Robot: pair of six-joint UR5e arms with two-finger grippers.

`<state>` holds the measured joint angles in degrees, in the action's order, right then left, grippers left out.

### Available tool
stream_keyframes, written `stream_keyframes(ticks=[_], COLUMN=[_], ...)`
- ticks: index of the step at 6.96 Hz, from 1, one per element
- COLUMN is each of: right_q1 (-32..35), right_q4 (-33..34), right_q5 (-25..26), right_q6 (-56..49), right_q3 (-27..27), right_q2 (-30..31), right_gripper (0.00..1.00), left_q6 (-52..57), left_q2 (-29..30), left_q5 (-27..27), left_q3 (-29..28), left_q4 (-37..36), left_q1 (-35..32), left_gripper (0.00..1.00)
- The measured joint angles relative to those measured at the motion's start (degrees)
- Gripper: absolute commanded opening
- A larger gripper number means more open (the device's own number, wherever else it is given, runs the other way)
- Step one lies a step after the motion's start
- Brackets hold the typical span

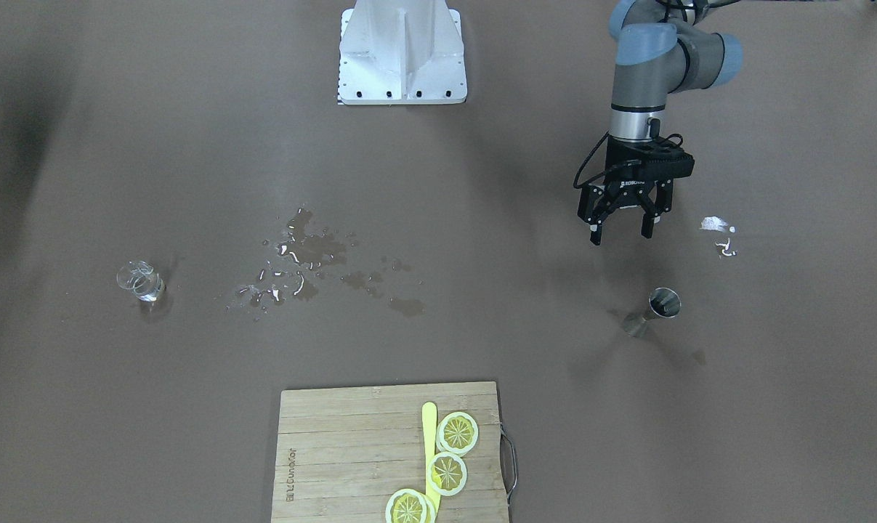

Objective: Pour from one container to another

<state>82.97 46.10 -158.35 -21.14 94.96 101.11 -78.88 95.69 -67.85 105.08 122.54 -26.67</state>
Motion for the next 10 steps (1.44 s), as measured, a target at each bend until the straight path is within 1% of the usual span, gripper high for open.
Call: stream_keyframes(ticks=[1,3,6,7,8,9,10], right_q1=[0.00,-0.01,-1.00,-1.71,-3.48,-6.79,-10.47], right_q4=[-3.83,-10.30,-24.38,-28.13,-32.47,-38.01,-43.85], right_q5=[-1.85,-2.89,-1.38,-0.20,2.51,6.94,11.46], right_q6=[0.07,1.11,10.25,12.65,16.63,22.20,27.57], right_q3=[-3.37,-9.45,-19.33,-21.67,-22.99,-23.56,-23.76], right_q2=[-1.17,-4.59,-10.30,-11.12,-11.41,-11.50,-11.76], right_gripper=[1.00,1.00,1.00,1.00,1.00,1.00,1.00], left_q6=[0.02,-0.02,-0.06,-0.10,-0.12,-0.15,-0.19], left_q2=[0.70,3.20,7.14,7.47,7.74,8.24,8.94], left_q5=[4.13,12.31,19.09,21.44,23.00,23.69,23.95], left_q3=[-2.52,-7.36,-14.89,-16.85,-18.42,-19.73,-20.93], left_q4=[2.78,4.80,9.96,10.97,11.38,11.52,11.58], left_q1=[0.15,0.20,0.00,-0.14,-0.32,-0.59,-0.85], left_gripper=[0.97,0.97,0.97,0.95,0.93,0.90,0.89])
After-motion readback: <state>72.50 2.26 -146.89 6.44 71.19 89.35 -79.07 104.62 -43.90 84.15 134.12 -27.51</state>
